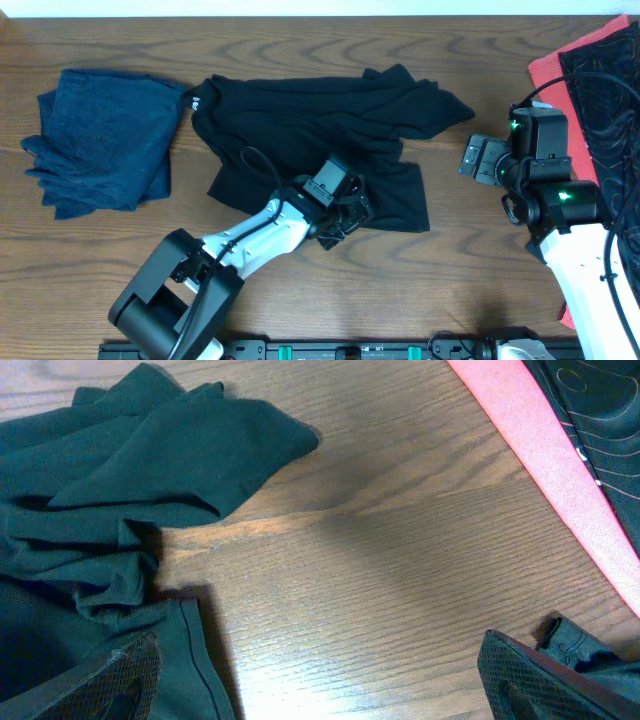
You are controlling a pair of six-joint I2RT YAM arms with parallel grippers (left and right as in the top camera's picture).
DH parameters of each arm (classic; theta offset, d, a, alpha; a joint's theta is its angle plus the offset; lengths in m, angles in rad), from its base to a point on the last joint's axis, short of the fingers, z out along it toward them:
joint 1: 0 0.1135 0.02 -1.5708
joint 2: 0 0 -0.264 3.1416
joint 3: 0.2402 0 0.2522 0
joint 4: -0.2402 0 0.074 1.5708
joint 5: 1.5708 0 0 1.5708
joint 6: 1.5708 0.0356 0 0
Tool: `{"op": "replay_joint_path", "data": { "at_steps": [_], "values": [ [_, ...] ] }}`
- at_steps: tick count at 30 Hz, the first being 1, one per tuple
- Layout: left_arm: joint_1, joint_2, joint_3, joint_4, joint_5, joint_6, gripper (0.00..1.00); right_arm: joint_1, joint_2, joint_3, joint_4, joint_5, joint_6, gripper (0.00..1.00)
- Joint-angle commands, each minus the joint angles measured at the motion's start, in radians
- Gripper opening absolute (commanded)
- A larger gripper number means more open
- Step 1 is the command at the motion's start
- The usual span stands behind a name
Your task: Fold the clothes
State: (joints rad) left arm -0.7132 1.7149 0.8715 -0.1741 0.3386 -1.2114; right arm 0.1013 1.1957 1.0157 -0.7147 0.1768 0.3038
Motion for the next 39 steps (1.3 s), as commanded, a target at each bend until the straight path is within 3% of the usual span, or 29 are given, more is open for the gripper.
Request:
{"op": "replay_joint_path", "data": {
  "at_steps": [1,9,13,19,22,24,26,31,39],
  "values": [
    [-0.03,0.014,-0.003,0.001,-0.14,-0.058,0.79,-0.01,0.001,0.005,-0.002,0.014,0.003,0.99],
    [-0.05,0.072,-0.003,0.023,-0.148,-0.19,0.78,-0.01,0.001,0.005,-0.013,0.014,0.003,0.99],
    [-0.052,0.111,-0.003,0.057,-0.135,-0.216,0.72,-0.01,0.001,0.005,-0.013,0.014,0.003,0.99],
    [-0.052,0.116,-0.003,0.056,-0.134,-0.215,0.36,-0.01,0.001,0.005,-0.013,0.014,0.003,0.99],
    [-0.051,0.115,-0.003,0.049,-0.134,-0.206,0.28,-0.01,0.001,0.005,-0.013,0.014,0.003,0.99],
    [-0.046,0.115,-0.003,0.048,-0.135,-0.182,0.21,-0.01,0.001,0.005,-0.013,0.014,0.002,0.99],
    [-0.036,0.114,-0.003,0.046,-0.134,-0.15,0.06,-0.011,0.001,0.005,-0.012,0.014,0.002,0.99],
    [0.011,0.073,-0.003,-0.037,-0.071,-0.04,0.06,-0.011,0.002,0.005,-0.012,0.015,0.002,0.99],
    [0.168,-0.19,-0.003,-0.43,-0.115,0.283,0.06,-0.063,0.073,0.005,-0.01,-0.066,0.002,0.99]
  ]
}}
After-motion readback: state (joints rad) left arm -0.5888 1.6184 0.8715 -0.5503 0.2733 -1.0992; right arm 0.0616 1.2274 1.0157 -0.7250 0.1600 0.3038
